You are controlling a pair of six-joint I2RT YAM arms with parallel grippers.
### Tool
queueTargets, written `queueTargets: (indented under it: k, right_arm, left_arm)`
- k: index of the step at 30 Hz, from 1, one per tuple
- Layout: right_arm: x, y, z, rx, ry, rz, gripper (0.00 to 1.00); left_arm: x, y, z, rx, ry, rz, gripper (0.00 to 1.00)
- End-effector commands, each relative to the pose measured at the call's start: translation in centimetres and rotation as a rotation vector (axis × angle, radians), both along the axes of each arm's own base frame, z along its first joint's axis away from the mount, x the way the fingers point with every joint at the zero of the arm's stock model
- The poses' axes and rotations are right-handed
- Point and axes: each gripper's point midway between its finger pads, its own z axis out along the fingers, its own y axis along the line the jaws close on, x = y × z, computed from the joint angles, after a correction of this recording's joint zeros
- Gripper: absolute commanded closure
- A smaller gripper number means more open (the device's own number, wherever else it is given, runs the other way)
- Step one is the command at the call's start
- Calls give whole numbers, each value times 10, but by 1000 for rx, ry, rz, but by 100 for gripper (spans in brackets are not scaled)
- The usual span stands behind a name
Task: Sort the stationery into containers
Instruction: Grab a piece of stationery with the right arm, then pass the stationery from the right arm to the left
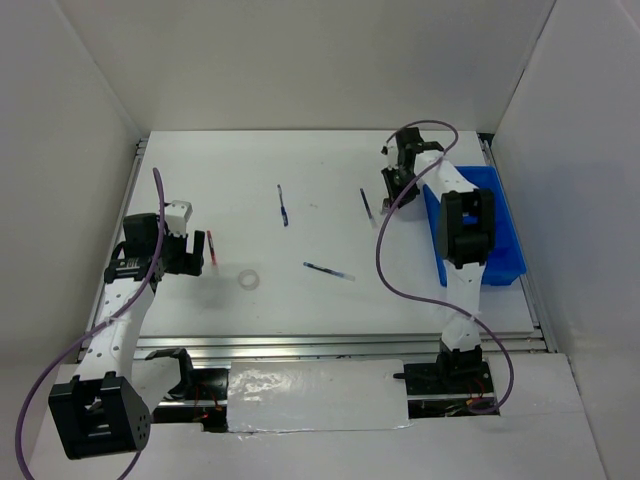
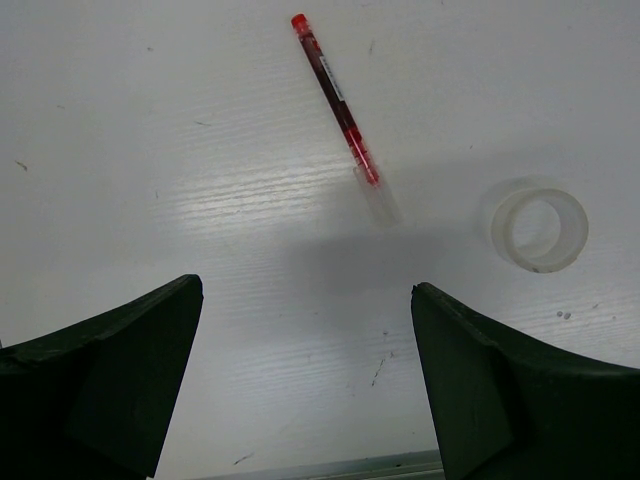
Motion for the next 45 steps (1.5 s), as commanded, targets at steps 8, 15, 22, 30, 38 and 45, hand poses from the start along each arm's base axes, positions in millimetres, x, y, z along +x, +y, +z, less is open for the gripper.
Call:
queueTargets:
  k: [8,15,22,30,38,45]
  right_arm:
    - [-20,45,166,-24,-445,294,100]
    - [-96,122,243,188,-581,492,100]
    - [-160,188,287,309,-651,614,100]
    - [-188,232,295,330,-653,696,100]
    - [-201,242,299,324,-671,725,100]
    - [-207,246,305,331,-687,737,100]
  left_arm:
    - [19,-51,108,-217,-340,-184,2]
    - [14,-137,191,-789,-412,-488,1]
    - [15,-195,232,-990,-423,-641,1]
    - [6,-233,232,-1044,-331,-714,1]
    - [12,-252,217,-1001,-263,-684,4]
    - [18,-261,212,-968,-244,-669,10]
